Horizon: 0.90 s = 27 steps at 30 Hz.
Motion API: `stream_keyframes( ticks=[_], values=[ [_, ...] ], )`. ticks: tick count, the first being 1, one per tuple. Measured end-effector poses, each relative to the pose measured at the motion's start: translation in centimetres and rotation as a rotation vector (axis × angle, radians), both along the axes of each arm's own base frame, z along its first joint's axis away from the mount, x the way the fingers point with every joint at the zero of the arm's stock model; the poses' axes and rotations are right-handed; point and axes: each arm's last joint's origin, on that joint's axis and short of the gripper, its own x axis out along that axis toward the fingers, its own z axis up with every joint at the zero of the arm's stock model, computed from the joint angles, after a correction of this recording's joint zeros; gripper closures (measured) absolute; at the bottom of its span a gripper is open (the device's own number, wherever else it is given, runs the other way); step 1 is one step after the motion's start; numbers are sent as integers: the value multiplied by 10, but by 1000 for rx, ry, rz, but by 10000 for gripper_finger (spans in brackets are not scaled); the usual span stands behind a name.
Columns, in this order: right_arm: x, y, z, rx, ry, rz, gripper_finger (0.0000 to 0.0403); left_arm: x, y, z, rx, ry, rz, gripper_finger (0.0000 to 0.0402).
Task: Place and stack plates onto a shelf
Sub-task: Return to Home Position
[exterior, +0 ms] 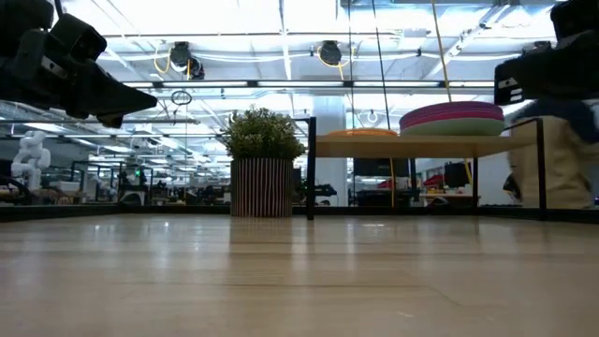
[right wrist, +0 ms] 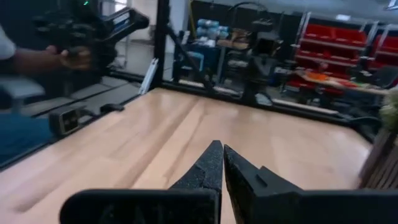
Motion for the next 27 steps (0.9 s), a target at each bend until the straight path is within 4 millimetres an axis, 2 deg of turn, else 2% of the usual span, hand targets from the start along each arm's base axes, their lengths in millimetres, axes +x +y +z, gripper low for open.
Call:
stream_keyframes(
  ticks=[11, 27],
  values=[
    [-1, -9, 2, -33, -34, -83, 403, 0, 0, 0, 0, 4, 1, 399],
    [-1, -12, 1, -12, -24, -103, 403, 0, 0, 0, 13, 5, 0, 399]
  ],
)
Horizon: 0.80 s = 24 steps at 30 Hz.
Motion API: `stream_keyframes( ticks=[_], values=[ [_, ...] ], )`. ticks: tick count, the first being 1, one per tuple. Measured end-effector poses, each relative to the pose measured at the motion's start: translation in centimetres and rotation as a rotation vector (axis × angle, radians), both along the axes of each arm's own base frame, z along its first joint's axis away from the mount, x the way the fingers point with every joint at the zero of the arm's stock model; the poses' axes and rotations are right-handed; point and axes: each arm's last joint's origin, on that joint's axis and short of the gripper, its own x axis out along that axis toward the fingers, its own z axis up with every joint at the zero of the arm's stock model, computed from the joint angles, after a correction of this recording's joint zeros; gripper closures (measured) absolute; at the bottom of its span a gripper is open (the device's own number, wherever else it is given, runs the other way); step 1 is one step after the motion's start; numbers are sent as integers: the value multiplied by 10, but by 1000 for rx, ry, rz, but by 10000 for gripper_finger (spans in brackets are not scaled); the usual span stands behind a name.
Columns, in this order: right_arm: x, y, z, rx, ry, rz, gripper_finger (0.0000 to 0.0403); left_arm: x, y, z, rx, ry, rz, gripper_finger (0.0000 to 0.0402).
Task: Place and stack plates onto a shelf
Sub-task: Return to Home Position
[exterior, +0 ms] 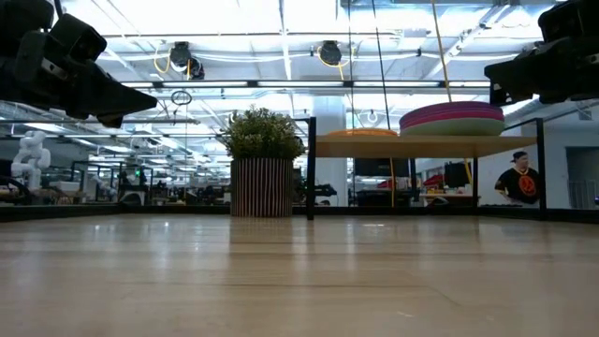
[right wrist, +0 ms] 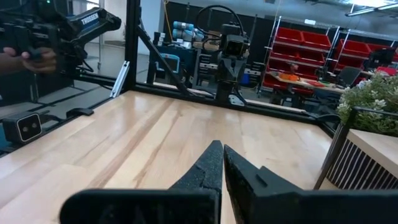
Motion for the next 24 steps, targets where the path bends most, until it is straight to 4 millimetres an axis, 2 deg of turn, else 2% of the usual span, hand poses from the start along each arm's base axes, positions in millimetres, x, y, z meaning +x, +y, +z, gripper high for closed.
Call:
stream_keyframes(
  ticks=[9, 17, 24],
  values=[
    [0, 0, 1, 23, -9, -1, 403, 0, 0, 0, 12, 3, 3, 399],
    [0, 0, 12, 37, -119, 2, 403, -1, 0, 3, 31, -22, 8, 399],
    [0, 0, 13, 38, -130, 2, 403, -5, -1, 8, 47, -75, -50, 399]
  ],
)
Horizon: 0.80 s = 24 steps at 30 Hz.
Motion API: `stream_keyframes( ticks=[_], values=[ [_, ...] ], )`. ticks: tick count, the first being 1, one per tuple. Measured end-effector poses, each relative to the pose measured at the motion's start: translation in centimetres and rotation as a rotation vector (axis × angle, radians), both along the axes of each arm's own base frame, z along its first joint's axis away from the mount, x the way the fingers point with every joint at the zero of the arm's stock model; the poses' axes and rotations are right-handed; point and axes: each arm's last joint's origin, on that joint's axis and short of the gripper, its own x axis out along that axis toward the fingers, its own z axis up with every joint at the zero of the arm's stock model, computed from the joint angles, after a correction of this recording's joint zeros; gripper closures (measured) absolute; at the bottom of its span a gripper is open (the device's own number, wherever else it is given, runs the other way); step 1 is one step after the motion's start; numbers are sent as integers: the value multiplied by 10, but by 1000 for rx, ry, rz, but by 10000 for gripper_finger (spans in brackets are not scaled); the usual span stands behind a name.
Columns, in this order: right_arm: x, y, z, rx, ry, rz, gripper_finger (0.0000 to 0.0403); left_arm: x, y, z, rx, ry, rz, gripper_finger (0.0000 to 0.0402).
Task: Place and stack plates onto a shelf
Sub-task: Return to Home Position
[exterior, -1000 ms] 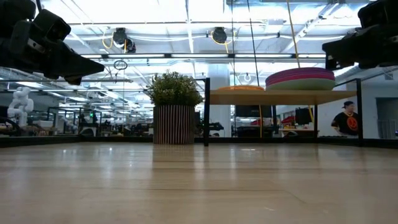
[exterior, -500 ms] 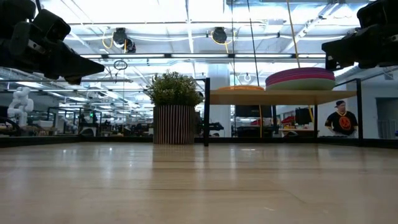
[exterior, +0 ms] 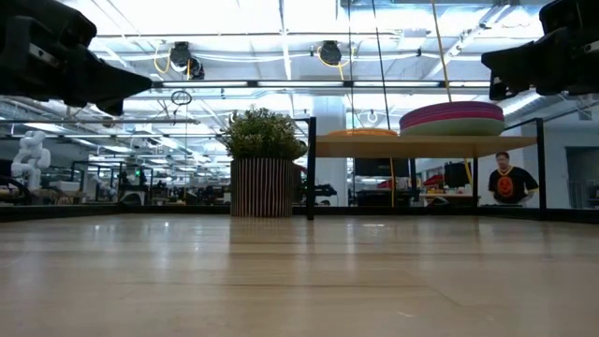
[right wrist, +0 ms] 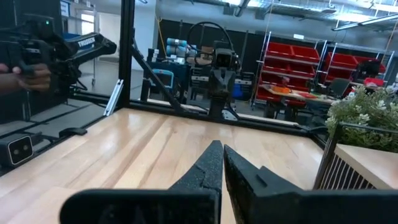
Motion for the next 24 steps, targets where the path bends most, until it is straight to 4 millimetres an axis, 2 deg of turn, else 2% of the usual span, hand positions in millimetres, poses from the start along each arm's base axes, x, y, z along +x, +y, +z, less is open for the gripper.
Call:
stream_keyframes(
  ticks=[15, 24],
  values=[
    [0, 0, 1, 1, -6, 0, 403, -14, 0, 7, 6, -87, -67, 399],
    [0, 0, 1, 1, -8, 0, 403, -21, 2, 5, -9, -80, -67, 399]
  ],
)
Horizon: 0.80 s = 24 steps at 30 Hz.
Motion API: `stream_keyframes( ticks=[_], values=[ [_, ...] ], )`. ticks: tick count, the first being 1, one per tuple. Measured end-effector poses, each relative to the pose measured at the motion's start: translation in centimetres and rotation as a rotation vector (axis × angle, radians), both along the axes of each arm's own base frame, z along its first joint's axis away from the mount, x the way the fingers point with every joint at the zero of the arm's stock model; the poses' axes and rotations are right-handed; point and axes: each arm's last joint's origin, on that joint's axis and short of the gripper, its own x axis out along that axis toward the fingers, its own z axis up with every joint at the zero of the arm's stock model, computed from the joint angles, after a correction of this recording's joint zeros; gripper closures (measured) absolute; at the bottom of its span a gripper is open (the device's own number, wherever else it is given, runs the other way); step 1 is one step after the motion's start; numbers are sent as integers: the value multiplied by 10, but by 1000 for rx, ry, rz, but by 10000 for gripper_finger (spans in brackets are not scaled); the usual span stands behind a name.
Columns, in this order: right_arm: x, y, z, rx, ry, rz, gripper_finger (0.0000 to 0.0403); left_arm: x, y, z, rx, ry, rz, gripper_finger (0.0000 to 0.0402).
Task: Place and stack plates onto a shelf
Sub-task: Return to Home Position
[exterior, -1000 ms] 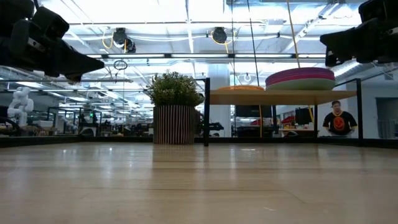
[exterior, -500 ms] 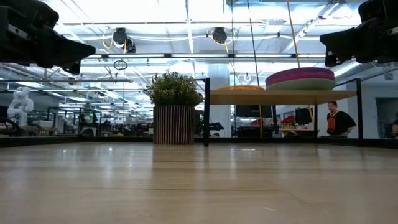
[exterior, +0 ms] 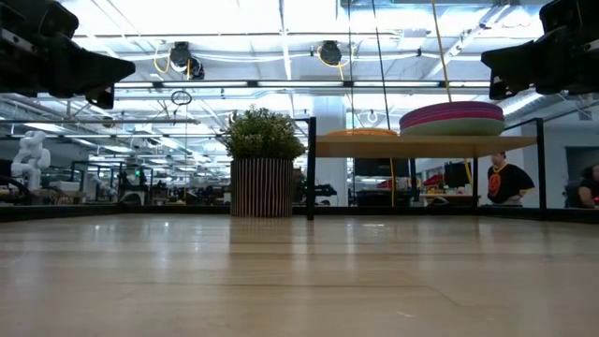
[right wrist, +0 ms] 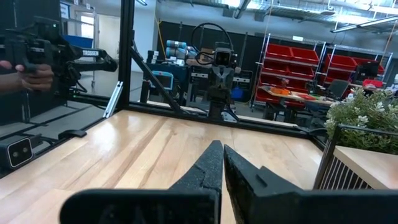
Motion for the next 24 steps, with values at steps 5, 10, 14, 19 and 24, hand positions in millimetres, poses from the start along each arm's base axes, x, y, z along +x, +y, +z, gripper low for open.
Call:
stream_keyframes(
  ticks=[5, 10, 14, 19, 24],
  values=[
    [0, 0, 0, 0, -1, 0, 403, 0, 0, -1, 0, 7, 12, 399],
    [0, 0, 0, 0, 0, 0, 403, 0, 1, -1, -10, 7, 15, 399],
    [0, 0, 0, 0, 0, 0, 403, 0, 4, 1, 18, -11, 78, 399],
    [0, 0, 0, 0, 0, 0, 403, 1, 8, 2, 51, -20, 112, 399],
    [0, 0, 0, 0, 0, 0, 403, 1, 9, 1, 33, -16, 88, 399]
  ],
)
